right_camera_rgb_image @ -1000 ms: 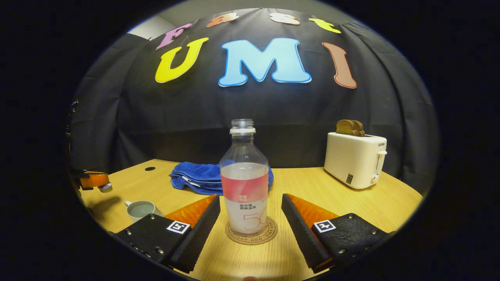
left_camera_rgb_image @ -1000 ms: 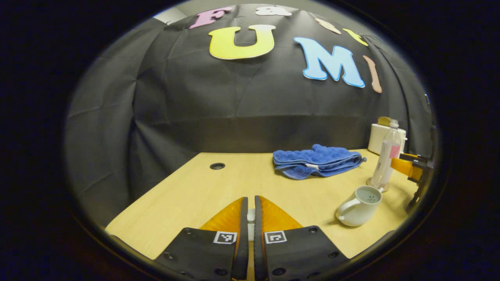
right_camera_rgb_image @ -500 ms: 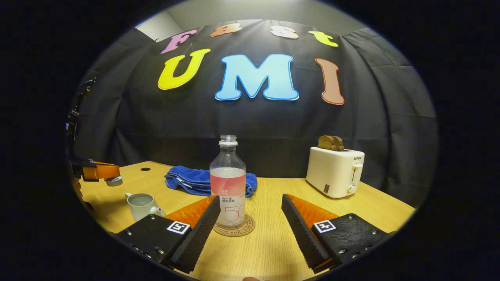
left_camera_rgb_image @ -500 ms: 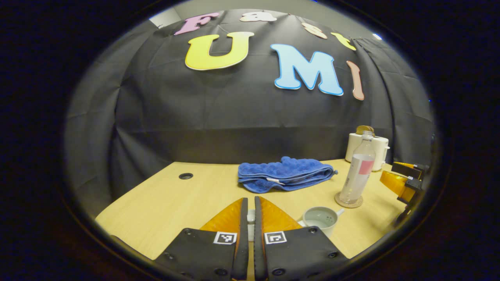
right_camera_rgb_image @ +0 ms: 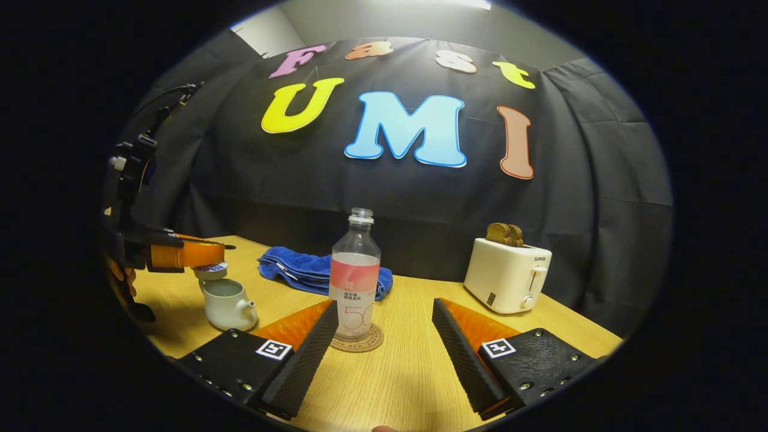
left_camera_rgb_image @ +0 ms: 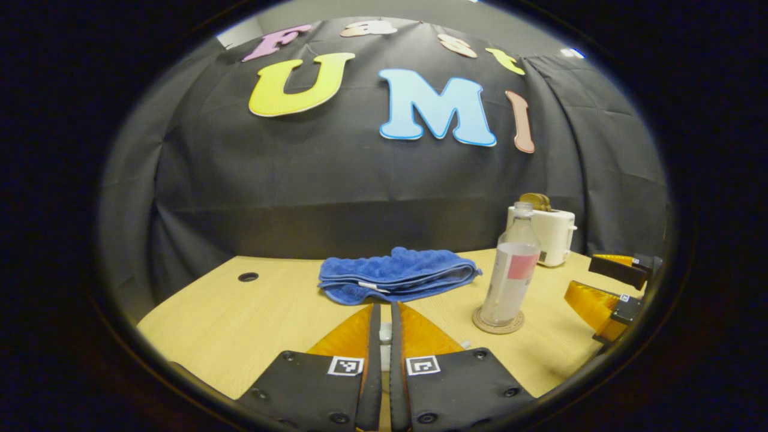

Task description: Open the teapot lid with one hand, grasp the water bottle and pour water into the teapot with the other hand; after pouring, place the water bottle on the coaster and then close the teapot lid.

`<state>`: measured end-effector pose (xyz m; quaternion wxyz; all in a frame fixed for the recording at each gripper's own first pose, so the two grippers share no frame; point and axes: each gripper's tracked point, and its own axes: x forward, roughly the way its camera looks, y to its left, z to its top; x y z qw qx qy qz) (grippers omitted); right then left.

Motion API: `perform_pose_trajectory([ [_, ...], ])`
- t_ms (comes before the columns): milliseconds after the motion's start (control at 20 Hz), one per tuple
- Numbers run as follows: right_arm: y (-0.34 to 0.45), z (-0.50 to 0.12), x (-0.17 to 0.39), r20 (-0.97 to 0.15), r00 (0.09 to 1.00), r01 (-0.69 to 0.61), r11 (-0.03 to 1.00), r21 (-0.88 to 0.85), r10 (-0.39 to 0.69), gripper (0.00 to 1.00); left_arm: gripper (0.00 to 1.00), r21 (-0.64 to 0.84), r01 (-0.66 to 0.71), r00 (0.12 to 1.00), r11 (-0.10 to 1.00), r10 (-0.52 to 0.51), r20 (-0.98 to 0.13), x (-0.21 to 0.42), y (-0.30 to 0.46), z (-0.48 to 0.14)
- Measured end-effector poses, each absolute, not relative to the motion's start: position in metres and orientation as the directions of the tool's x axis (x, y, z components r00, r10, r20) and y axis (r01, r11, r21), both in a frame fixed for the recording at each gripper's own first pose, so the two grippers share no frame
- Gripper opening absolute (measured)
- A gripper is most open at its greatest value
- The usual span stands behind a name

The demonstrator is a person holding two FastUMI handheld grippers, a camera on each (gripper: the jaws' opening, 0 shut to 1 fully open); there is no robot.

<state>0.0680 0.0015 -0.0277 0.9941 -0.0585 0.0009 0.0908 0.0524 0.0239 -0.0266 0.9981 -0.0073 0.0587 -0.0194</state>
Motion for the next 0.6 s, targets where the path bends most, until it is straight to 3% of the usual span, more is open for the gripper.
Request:
perform_pose_trajectory([
  [600, -0.014, -0.026, 0.068, -0.02, 0.986, -0.163, 0.987, -0.01, 0.163, 0.99, 0.12, 0.004, 0.049, 0.99, 0.999, -0.048, -0.134, 0.055, 0.001, -0.035],
])
